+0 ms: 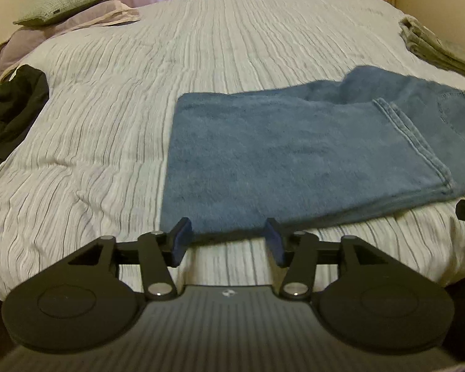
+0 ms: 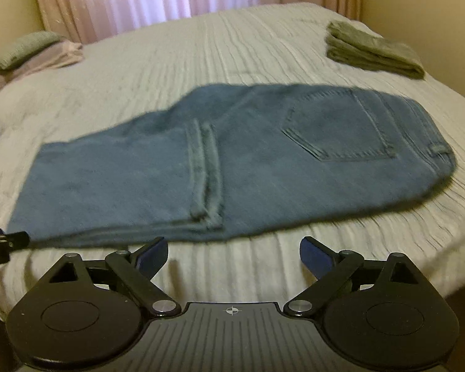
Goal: Fold clothes
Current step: 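Release the folded jeans and hold both grippers open above them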
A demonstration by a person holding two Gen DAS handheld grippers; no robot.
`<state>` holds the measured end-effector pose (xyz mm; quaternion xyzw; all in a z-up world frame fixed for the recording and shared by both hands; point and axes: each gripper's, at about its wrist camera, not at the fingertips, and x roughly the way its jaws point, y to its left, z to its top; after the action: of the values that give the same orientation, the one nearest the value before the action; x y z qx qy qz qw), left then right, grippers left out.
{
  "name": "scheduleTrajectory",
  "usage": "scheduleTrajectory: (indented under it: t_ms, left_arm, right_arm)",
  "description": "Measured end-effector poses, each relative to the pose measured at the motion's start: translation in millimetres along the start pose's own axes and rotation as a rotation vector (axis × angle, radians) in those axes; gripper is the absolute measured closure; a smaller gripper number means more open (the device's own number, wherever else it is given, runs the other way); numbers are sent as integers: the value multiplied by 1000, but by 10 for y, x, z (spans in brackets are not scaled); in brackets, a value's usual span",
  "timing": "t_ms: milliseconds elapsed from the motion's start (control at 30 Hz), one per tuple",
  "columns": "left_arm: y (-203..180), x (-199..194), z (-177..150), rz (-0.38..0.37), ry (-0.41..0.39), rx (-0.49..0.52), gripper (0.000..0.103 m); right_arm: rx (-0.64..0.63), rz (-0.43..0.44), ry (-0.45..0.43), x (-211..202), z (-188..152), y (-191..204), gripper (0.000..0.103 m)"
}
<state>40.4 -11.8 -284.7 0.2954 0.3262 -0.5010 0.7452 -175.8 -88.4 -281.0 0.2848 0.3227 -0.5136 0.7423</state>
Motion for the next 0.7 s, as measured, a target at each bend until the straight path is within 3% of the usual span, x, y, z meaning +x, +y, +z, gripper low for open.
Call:
scheduleTrajectory:
  t_ms: [267, 700]
  left_arm:
    - [-299, -243, -219, -38, -27, 73, 51]
    - [-542, -594, -301, -75, -112, 128, 48]
  right_arm:
    - [24, -49, -16, -278, -210, -200, 9]
    - [74, -87, -97, -715, -350, -459, 8]
